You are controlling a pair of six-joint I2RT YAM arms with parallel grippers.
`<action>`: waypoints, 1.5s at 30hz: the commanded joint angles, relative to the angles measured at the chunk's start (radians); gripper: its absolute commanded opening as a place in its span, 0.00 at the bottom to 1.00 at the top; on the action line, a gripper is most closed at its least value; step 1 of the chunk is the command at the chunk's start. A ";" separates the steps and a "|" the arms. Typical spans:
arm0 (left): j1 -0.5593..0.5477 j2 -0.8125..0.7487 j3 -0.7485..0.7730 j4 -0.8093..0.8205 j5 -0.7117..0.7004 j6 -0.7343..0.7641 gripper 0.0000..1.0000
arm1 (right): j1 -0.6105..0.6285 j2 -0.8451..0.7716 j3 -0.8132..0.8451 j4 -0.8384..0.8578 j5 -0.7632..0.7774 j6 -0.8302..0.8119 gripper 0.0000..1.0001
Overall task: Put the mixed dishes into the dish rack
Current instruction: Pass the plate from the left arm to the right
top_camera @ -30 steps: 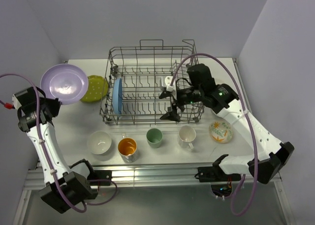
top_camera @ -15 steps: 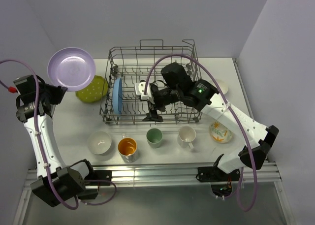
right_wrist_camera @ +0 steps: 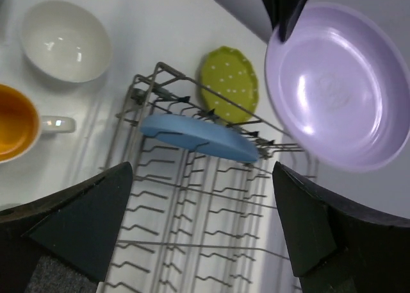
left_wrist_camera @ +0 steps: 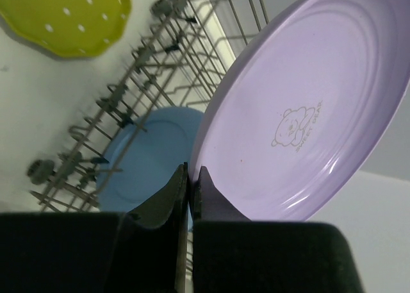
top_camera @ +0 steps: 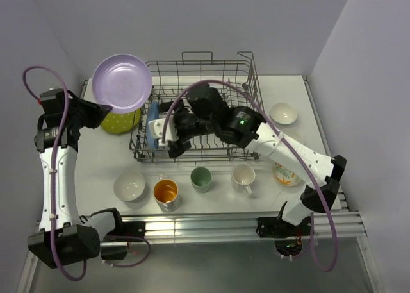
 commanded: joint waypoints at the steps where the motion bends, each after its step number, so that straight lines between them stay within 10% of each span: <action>1: -0.080 -0.002 0.010 0.058 0.030 -0.057 0.00 | 0.084 0.039 0.043 0.075 0.216 -0.183 0.97; 26: -0.248 -0.067 -0.064 0.011 0.064 -0.091 0.00 | 0.181 0.092 -0.238 0.491 0.700 -0.499 0.84; 45: -0.331 -0.113 -0.087 0.009 0.055 -0.108 0.00 | 0.152 0.096 -0.311 0.512 0.695 -0.465 0.25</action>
